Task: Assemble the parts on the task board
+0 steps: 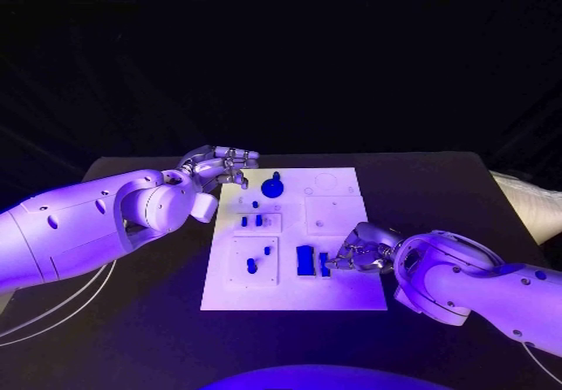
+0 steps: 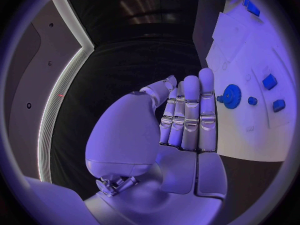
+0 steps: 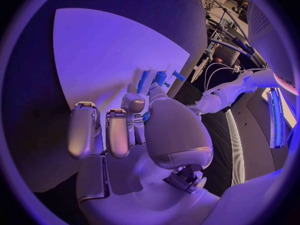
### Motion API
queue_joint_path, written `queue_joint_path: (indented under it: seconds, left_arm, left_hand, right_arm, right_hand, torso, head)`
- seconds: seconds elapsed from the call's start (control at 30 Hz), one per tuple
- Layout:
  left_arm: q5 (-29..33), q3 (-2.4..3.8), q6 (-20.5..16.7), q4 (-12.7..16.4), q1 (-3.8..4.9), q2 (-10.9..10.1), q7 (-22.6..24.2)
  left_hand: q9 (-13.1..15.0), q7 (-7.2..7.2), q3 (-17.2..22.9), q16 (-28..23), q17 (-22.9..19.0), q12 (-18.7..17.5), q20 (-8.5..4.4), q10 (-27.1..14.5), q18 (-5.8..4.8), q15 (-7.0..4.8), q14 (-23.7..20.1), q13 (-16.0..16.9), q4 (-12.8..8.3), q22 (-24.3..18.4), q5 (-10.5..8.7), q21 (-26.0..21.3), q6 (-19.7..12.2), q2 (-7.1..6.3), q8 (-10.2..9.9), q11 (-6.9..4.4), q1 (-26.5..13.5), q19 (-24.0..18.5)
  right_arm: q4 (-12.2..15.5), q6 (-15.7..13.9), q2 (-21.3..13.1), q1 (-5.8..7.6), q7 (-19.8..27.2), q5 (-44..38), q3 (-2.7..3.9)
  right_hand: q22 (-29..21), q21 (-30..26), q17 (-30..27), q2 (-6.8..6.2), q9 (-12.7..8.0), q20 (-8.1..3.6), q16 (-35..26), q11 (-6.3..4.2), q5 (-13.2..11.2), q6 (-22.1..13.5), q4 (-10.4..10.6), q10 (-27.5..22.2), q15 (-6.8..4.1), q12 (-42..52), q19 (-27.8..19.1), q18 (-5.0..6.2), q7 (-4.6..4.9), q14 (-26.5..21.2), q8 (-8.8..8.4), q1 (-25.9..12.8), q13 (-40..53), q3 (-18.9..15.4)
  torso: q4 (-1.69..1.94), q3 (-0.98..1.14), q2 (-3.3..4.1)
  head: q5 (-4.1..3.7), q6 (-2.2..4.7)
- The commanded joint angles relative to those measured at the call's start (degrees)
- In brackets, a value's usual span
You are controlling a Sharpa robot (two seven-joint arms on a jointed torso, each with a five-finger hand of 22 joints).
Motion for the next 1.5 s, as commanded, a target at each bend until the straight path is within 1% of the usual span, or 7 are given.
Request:
queue_joint_path:
  seconds: [0.03, 0.33, 0.67, 1.1, 1.13, 1.43, 1.5]
  left_arm:
    - [0.0, -0.03, 0.7, -0.3, 0.0, 0.2, 0.7]
    - [2.3, -0.17, -0.6, -2.1, -1.06, 1.2, 5.0]
    - [7.7, -0.18, -3.3, -7.4, -2.74, 4.9, 10.0]
    - [8.7, -0.13, -6.1, -11.9, -4.13, 8.7, 12.9]
    - [7.4, -0.2, -4.7, -11.7, -4.09, 8.5, 10.2]
    - [6.4, 0.03, -9.9, -8.1, -5.0, 7.7, 12.1]
    - [5.9, 0.13, -12.3, -6.5, -5.42, 7.3, 13.0]
  left_hand:
    - [0.0, -0.08, -0.4, 0.0, -0.1, 0.5, 0.13, -0.6, 0.66, 0.1, -0.4, 0.1, 0.0, -0.1, 0.14, -0.3, -0.5, 0.47, 0.2, -0.03, -0.1, 0.3]
    - [0.0, -0.95, -2.0, -6.7, -4.1, 0.6, 0.71, -1.4, 0.68, 0.51, -5.7, -0.5, 1.2, -3.2, 0.14, -5.9, -0.7, 0.09, 0.7, -0.13, -1.9, -5.2]
    - [-0.1, -1.28, -1.9, -33.3, -16.5, -8.2, 5.51, -0.3, 0.76, 5.22, -9.9, -3.7, 2.7, -17.8, 0.09, -24.0, -0.8, -0.06, -1.2, 1.87, -1.9, -17.3]
    - [-0.1, -1.6, -2.9, -43.1, -22.2, -13.3, 7.96, -1.2, 0.82, 6.93, -10.9, -3.8, 2.3, -26.6, 0.95, -30.5, -0.1, 1.18, -3.3, 3.33, -0.6, -18.9]
    - [-3.9, -4.39, -10.3, -45.7, -24.9, -17.5, 3.58, -19.9, -2.93, 4.56, -28.2, -7.3, 3.2, -33.8, -3.77, -35.1, -17.8, 3.01, -7.5, 0.56, -24.4, -33.7]
    - [-3.9, -6.04, -15.0, -47.6, -26.7, -17.5, 0.84, -31.5, -3.94, 3.06, -38.6, -7.3, 3.2, -38.5, -3.77, -35.1, -28.7, 7.39, -7.5, -1.21, -39.2, -42.6]
    - [-3.9, -6.37, -15.9, -47.9, -27.1, -17.5, 0.26, -33.9, -4.2, -0.97, -40.9, -7.3, 3.2, -39.5, -3.77, -35.1, -30.9, 7.39, -7.5, -1.59, -42.2, -44.5]
  right_arm:
    - [-0.5, -5.8, -0.5, 1.54, 11.0, 9.6, 0.21]
    - [-9.7, -7.5, 1.0, 5.5, 27.5, 33.8, 0.3]
    - [-26.3, -2.5, 7.9, 6.45, 41.8, 53.7, 0.33]
    - [-36.7, 2.3, 13.3, 6.1, 48.8, 58.4, 0.93]
    - [-36.3, -1.1, 13.0, 6.19, 44.7, 55.6, 0.89]
    - [-32.4, -6.4, 12.4, 5.06, 47.2, 58.6, 1.2]
    - [-30.6, -8.8, 12.1, 4.54, 48.3, 59.9, 1.35]
  right_hand:
    - [-1.6, -1.1, 2.9, -0.08, -0.2, 0.18, -1.0, 0.43, 0.5, -1.7, -0.6, -1.8, 0.56, -3.7, -0.8, 0.55, 0.39, 3.5, -0.87, 1.2, -2.3, -0.4]
    - [-12.1, -9.0, -5.6, 1.37, -1.2, 1.66, -9.0, 2.07, -0.6, -6.6, -5.0, -9.1, 2.31, -19.5, -5.5, 2.47, 2.7, 1.1, -3.32, 8.8, -13.5, 0.0]
    - [-45.1, -44.0, -42.9, 3.86, -2.6, 5.33, -56.5, 6.09, -3.5, -9.2, -8.2, -16.1, 6.31, -39.4, -21.4, 6.22, 5.58, -16.0, -4.89, 16.9, -35.9, 5.2]
    - [-60.3, -64.6, -62.0, 1.13, -7.7, 9.81, -77.0, 8.49, -6.4, -10.0, -11.0, -14.6, 10.1, -45.5, -20.2, 6.18, 6.68, -17.6, -5.13, 14.2, -56.7, 12.7]
    - [-62.2, -67.8, -65.5, 0.2, -10.3, 6.45, -81.5, 6.09, -8.4, -26.9, -13.5, -33.6, 4.72, -49.9, -38.9, 2.84, 3.23, -37.8, -8.78, -10.2, -58.3, 10.1]
    - [-67.5, -70.4, -68.3, 0.2, -12.2, 4.28, -81.5, 4.59, -13.2, -37.3, -13.5, -45.5, 4.72, -49.9, -50.3, 1.45, 1.42, -50.1, -8.78, -26.3, -63.6, 5.2]
    - [-67.5, -70.9, -68.8, 0.2, -12.5, 3.83, -81.5, 0.53, -13.2, -39.5, -13.5, -47.9, 4.72, -49.9, -52.7, 1.45, 0.99, -52.7, -8.78, -29.5, -63.6, 5.2]
  torso:
    - [-0.04, -0.15, -0.24]
    - [-0.35, -0.56, -1.9]
    - [-1.12, -1.2, -5.04]
    - [-1.52, -0.66, -6.13]
    - [-1.45, -0.92, -5.97]
    - [0.06, -0.83, -7.32]
    - [0.5, -0.8, -7.71]
  head:
    - [-0.16, 0.42]
    - [-0.55, 1.98]
    - [-0.39, 4.42]
    - [-0.12, 6.76]
    - [-0.23, 6.48]
    - [-1.29, 9.05]
    - [-1.6, 9.8]
